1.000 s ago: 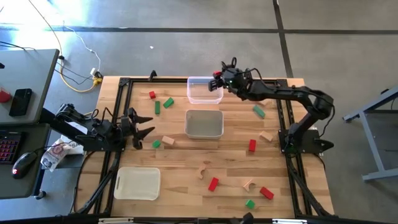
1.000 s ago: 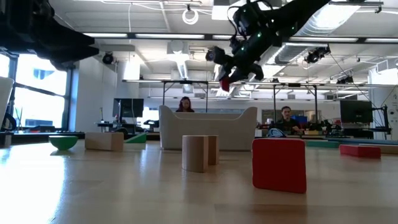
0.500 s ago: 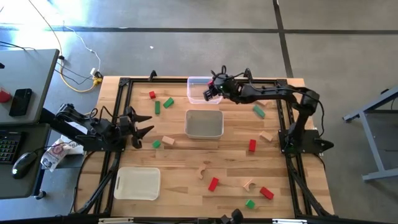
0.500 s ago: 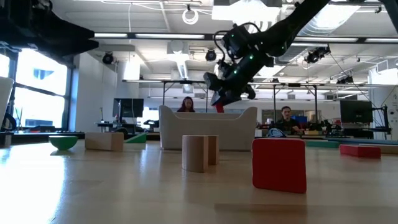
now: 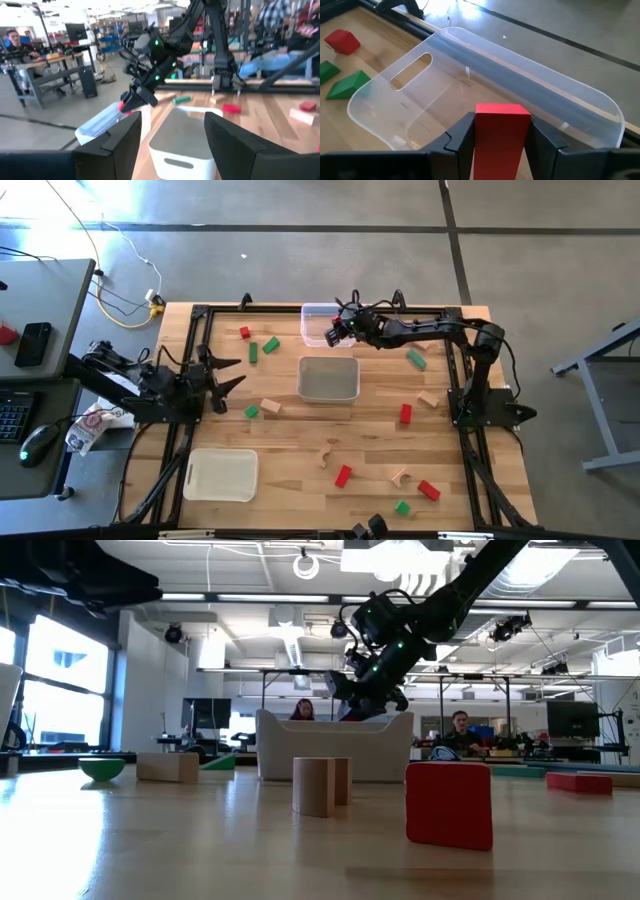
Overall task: Sort & place blocks by color
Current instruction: Put the red rectangular block into the transparent bin, then put the bottom left brown rectangular block into the bottom white bin
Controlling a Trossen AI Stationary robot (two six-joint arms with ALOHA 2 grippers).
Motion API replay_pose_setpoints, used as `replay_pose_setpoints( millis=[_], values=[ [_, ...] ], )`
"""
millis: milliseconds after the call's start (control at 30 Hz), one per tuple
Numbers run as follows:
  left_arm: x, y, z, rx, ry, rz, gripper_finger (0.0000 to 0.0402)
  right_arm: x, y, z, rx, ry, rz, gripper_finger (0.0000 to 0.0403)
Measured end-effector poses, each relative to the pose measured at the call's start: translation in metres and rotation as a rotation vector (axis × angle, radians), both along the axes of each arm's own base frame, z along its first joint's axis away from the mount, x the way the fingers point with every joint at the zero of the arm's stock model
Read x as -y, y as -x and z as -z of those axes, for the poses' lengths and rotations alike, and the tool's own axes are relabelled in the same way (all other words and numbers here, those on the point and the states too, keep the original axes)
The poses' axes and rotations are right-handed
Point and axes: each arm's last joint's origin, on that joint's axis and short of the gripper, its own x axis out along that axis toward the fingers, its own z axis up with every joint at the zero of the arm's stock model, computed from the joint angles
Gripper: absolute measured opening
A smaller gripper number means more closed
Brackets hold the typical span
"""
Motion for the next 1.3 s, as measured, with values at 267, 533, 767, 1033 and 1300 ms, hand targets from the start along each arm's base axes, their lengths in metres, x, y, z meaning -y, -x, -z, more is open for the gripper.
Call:
replay_pose_setpoints(
  millis=[267, 533, 767, 1033, 1300],
  values=[
    [0.0, -0.022, 0.007, -0.118, 0.041, -0.035, 0.0204, 0.002, 0.001, -0.001, -0.003, 0.018, 0.029, 0.016],
    [-0.009, -0.045, 0.008, -0.303, 0.107, 0.045, 0.0204, 0.002, 0.002, -0.003, 0.044, -0.039, 0.006, 0.0178],
    [-0.019, -0.061, 0.011, -0.51, 0.181, 0.142, 0.0204, -0.004, 0.004, -0.023, 0.082, -0.029, -0.05, 0.0178],
    [-0.025, -0.075, 0.014, -0.597, 0.186, 0.243, 0.0204, -0.02, 0.008, -0.053, 0.143, -0.011, -0.107, 0.0179],
    [-0.03, -0.083, 0.02, -0.671, 0.192, 0.235, 0.0212, -0.043, 0.011, -0.073, 0.156, -0.008, -0.161, 0.0179]
  ],
)
